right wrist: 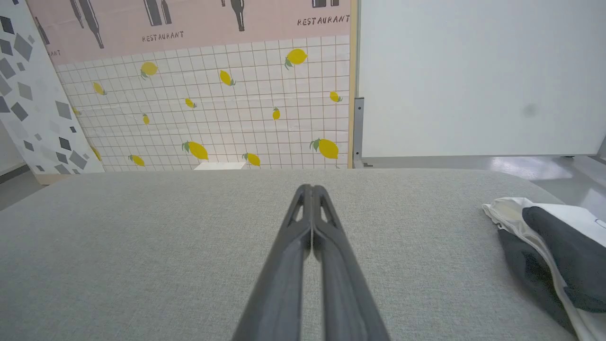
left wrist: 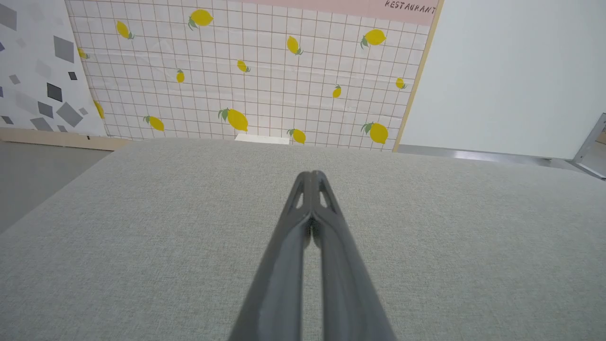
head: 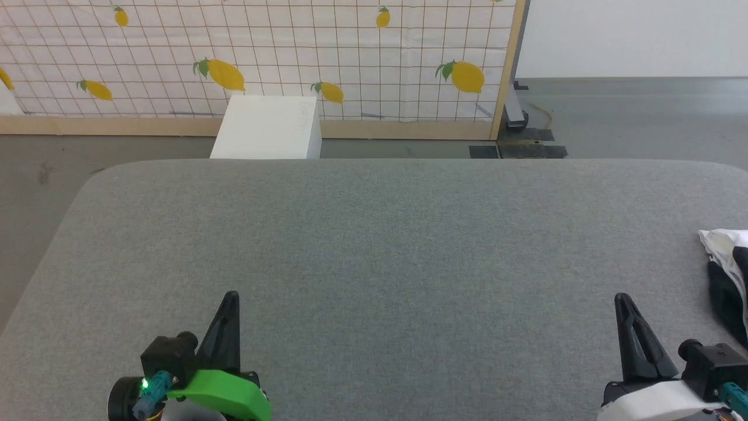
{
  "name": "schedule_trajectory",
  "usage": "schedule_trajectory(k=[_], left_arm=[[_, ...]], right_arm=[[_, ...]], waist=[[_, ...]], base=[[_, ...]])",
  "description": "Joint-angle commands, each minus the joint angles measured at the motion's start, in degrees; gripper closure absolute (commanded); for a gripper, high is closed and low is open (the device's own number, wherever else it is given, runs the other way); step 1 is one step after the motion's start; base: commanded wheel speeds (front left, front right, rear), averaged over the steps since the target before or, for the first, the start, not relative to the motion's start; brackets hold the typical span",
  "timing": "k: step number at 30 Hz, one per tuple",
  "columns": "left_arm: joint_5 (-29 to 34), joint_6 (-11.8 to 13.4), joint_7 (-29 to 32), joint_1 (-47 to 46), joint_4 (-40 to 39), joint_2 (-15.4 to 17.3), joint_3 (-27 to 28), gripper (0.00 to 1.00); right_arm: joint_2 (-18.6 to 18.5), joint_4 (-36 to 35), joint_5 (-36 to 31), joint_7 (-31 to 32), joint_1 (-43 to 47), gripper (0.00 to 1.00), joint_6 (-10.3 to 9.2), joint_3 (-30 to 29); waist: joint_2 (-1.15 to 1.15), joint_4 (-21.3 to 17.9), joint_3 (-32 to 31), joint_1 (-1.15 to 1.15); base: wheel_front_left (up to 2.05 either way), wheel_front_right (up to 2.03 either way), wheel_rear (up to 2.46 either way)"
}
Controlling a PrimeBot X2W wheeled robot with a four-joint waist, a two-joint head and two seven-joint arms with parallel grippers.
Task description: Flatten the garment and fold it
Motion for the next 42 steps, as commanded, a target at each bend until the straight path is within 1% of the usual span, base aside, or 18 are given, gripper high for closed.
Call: schedule_trajectory(k=[1,42], left_arm=[[0.68,0.35,0.38,-0.49,-0.38,-0.09,0.09,1.0],[4.61,2.62,5.13,-1.14,-3.22,-0.21,0.57,1.0]], right_arm=[[0.04,-0.05,-0.73,0.36,-1.24,1.0,-0.03,0.27],[0.09,-0.11,-3.51,4.11,-4.28,1.0,-0.06,2.31]], waist=[[0.0,-0.04,0.05,0.0],[0.0,-1.25,1.4,0.0]], base=[[0.0,0.0,0.0],[0.0,0.0,0.0]])
